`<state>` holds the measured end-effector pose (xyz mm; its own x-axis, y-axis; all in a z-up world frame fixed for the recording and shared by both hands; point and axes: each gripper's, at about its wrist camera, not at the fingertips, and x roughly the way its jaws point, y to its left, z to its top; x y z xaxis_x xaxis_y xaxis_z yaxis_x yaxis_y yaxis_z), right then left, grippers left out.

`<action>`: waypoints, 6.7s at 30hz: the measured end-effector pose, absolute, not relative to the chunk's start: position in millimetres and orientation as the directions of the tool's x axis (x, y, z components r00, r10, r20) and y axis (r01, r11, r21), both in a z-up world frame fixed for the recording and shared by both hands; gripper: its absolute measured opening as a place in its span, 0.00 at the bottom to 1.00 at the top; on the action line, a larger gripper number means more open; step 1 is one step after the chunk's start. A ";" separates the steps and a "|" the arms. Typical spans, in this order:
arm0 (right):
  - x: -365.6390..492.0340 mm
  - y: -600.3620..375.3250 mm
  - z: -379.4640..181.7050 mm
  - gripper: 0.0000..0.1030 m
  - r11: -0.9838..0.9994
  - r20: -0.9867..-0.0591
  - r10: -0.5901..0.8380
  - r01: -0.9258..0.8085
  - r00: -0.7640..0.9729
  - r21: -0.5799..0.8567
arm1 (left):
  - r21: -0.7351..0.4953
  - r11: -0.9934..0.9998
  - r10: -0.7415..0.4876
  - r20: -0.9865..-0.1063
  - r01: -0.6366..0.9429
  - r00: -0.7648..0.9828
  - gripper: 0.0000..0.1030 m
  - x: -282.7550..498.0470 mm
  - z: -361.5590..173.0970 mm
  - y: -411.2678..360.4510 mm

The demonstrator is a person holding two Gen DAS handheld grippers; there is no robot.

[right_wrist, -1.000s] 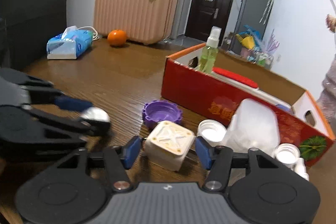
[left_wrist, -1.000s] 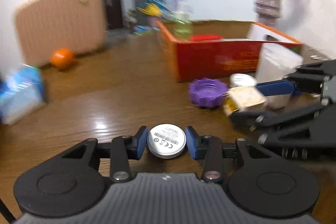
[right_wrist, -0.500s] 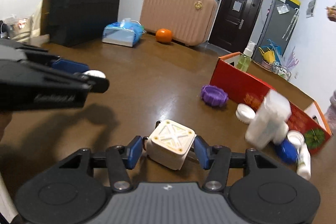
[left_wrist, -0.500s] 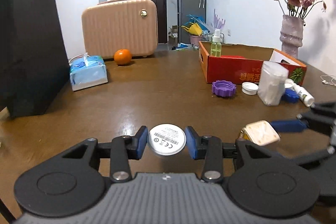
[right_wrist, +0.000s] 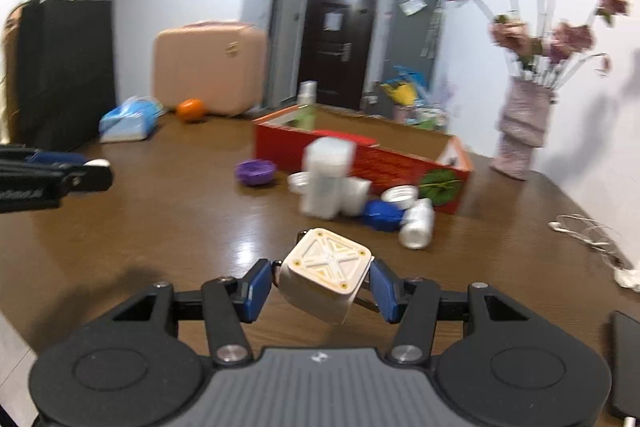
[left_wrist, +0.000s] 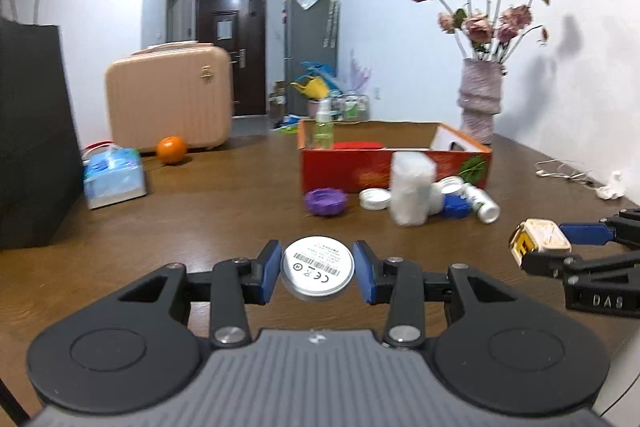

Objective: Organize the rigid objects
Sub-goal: 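Carry the tin and the cube plug into the red box with both grippers and release, then withdraw both grippers from the box back over the table, then grasp the purple bottle cap with the left gripper while the right gripper grasps the small white bottle, then carry the purple cap and white bottle into the red box with both grippers and release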

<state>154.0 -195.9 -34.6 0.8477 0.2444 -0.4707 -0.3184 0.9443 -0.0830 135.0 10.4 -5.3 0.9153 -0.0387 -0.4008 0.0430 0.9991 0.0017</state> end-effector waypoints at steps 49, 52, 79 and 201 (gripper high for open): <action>449.0 -236.6 50.2 0.81 0.946 -0.457 0.278 -0.323 0.845 -0.021 | -0.016 0.990 -0.127 -0.539 0.141 0.833 0.59 392.4 70.5 30.5; 400.4 -240.3 66.1 0.83 0.948 -0.400 0.277 -0.315 0.874 -0.032 | -0.007 0.995 -0.088 -0.481 0.097 0.872 0.64 338.6 80.5 38.4; 126.0 -220.1 12.5 0.88 0.958 -0.261 0.269 -0.285 0.927 -0.022 | 0.026 0.998 -0.044 -0.282 0.054 0.958 0.82 79.2 36.5 12.7; 502.6 -285.6 -36.3 0.22 0.979 -0.326 0.198 -0.167 0.924 0.120 | -0.010 0.960 -0.209 -0.688 0.279 0.695 0.52 570.5 -26.9 -67.3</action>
<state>502.6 -285.6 -36.3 0.9244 0.1976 -0.3262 -0.1669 0.9787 0.1199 570.5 -67.3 -26.9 0.6949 -0.2091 -0.6880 0.2791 0.9602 -0.0099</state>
